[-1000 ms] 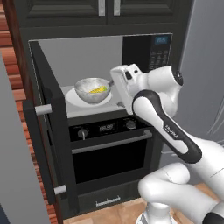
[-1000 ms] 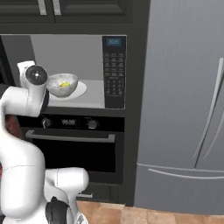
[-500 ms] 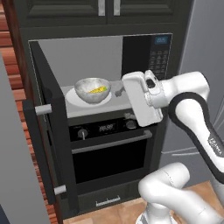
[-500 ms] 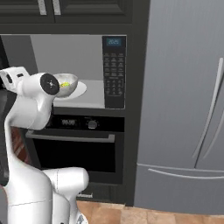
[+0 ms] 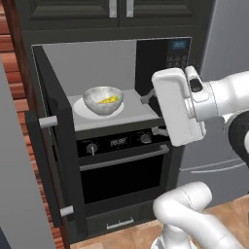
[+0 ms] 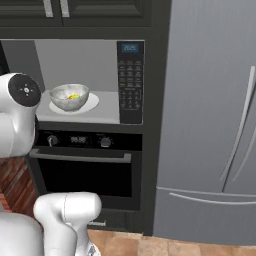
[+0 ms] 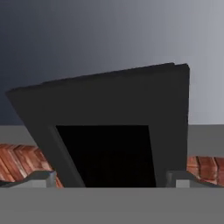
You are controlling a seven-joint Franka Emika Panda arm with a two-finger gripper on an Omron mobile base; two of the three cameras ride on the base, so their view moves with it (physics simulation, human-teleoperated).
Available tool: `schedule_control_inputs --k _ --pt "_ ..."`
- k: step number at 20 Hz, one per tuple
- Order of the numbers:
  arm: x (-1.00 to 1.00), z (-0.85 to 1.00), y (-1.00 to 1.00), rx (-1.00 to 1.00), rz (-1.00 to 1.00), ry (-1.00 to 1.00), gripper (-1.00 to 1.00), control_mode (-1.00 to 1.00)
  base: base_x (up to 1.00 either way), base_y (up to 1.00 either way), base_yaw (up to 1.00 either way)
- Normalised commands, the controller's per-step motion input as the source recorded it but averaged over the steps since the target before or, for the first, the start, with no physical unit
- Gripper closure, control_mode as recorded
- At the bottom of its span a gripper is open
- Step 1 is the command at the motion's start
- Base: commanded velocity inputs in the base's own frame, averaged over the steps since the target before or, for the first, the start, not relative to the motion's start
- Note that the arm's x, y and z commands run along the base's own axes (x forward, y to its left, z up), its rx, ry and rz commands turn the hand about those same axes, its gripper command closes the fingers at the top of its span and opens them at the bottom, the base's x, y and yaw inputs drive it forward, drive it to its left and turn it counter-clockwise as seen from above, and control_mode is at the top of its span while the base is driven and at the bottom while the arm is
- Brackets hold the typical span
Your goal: Pick the corn from the sink and place it in the bowl. Then pick the bowl and place it in the microwave. Then close the microwave door and press the start button.
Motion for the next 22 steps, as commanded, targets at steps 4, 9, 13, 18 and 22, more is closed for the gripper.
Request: schedule_control_inputs --k 4,9,13,18,22 --pt "-1.00 0.01 -0.14 0.00 0.00 0.00 -1.00 -1.00 0.00 0.00 0.00" --pt "-1.00 -0.01 0.18 0.00 0.00 0.00 -1.00 -1.00 0.00 0.00 0.00" --pt "-0.83 -0.02 0.23 0.00 0.00 0.00 -1.00 -1.00 0.00 0.00 0.00" --pt "-0.35 -0.22 0.55 -0.01 0.00 0.00 -1.00 -1.00 0.00 0.00 0.00" --pt "-0.27 -0.19 0.52 -0.04 -0.02 0.00 -1.00 -1.00 0.00 0.00 0.00"
